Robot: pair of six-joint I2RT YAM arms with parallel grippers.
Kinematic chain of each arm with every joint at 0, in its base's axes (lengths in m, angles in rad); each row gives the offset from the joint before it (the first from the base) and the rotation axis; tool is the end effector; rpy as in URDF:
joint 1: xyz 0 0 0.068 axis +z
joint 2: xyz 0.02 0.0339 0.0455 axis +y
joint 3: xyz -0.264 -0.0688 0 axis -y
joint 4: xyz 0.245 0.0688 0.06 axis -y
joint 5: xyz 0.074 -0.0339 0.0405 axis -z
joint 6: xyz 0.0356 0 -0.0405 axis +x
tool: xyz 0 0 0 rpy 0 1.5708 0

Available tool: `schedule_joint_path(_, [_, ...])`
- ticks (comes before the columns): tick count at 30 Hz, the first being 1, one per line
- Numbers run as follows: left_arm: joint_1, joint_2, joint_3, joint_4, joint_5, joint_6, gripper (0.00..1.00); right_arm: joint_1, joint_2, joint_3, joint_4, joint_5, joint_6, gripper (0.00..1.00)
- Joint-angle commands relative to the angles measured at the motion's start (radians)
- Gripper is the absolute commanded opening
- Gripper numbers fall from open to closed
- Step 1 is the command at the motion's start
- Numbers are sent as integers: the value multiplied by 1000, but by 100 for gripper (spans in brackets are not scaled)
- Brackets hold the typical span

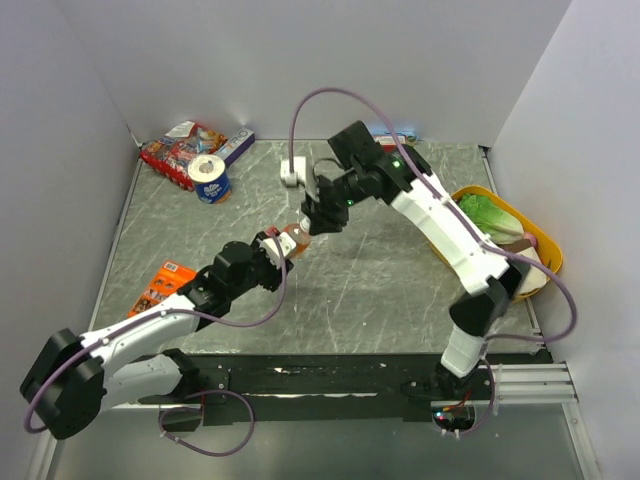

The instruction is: Screw on the bottle caps

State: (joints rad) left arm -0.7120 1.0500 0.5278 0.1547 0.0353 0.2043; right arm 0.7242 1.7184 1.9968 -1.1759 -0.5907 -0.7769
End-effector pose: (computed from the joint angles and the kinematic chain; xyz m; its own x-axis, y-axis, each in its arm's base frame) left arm 0.1757 -0.1533 0.2329 -0.1288 0.3790 -0.9164 0.7190 0.6722 0.1769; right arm 0.2434 0.2418 0.4187 0.1506 -0.6442 -0.7499 -0.9884 -0.0836 -0.1267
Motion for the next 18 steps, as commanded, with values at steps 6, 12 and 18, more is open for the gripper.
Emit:
schedule_joint_path(6, [-23,84,110,212,-252,-108,1,-14,125,75,-54,-78,502,44])
schedule_joint_path(12, [-20,25,45,120,-125,-138,1,-81,58,172,-195,2,338,71])
schedule_joint_path(18, [-7,-59,-14,43,174,-86,1,-177,-86,65,-165,-46,113,72])
